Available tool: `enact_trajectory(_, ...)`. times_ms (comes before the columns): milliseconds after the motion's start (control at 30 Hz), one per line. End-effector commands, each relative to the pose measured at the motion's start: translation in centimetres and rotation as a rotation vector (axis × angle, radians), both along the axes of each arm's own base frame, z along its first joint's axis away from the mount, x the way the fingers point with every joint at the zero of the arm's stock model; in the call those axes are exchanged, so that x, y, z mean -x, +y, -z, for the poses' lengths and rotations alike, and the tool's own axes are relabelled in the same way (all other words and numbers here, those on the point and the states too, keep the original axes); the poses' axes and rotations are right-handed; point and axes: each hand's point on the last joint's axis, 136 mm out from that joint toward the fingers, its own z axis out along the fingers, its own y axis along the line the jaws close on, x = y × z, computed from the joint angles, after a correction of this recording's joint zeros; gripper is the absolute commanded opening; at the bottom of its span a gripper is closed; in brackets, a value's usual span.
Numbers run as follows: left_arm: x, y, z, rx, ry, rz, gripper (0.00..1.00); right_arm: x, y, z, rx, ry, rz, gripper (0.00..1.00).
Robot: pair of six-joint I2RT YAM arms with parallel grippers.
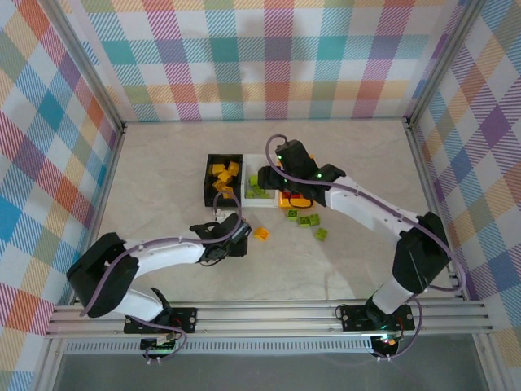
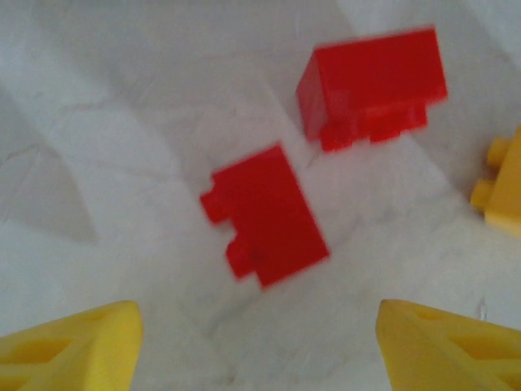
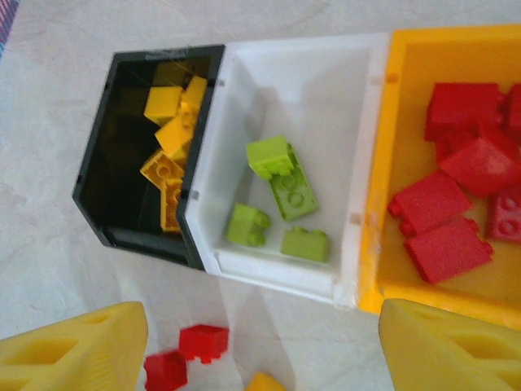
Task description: Sort the legos into containers by color
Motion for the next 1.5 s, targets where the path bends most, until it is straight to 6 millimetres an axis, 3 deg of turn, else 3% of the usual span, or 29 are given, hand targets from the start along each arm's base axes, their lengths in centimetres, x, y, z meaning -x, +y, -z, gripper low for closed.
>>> enact_trajectory(0,-2.7,-1.1,-0.5,0.021,-0.052,-0.006,0.72,0.8,-0.6,-1.4,-0.033,-0.044,0.003,0.76)
enact_trajectory(167,-3.7,-0.7,0.8,-0.018,-0.054,-0.015,0.62,1.8,-1.6,-1.8,-0.036,-0.056,0.010,0.76)
enact_trajectory(400,-3.3,-0.1,0.9,-0.016,-0.046,-0.032,0.36,2.8,-2.9,-1.2,-0.037,-0.054,0.031,0.76)
enact_trajectory(567,-2.6,0.3,-0.4,0.001,-0.054,-0.039,0.19,3.6,-4.0,-0.2,-0.033,-0.044,0.060,0.76)
enact_trajectory(733,-1.2,-0.8,-4.8,0.062,-0.091,0.002,0.16,4.9,-6.0,1.2,-0.010,-0.025,0.107,0.76)
enact_trajectory(833,-1.9,-3.0,-8.5,0.129,-0.117,0.042,0.16,6.0,-8.0,2.9,0.027,0.002,0.164,0.76)
enact_trajectory(1000,-6.1,-9.1,-12.8,0.207,-0.160,0.111,0.16,8.3,-11.1,5.7,0.082,0.062,0.241,0.76)
enact_trajectory(1133,-10.0,-13.7,-13.9,0.209,-0.175,0.154,0.16,9.9,-13.1,7.0,0.106,0.092,0.287,0.77)
enact_trajectory(1267,-13.3,-17.8,-13.4,0.189,-0.158,0.189,0.16,11.3,-14.5,7.8,0.109,0.112,0.314,0.77)
enact_trajectory(1467,-16.7,-21.2,-11.6,0.148,-0.132,0.196,0.20,12.7,-15.4,8.9,0.106,0.142,0.321,0.78)
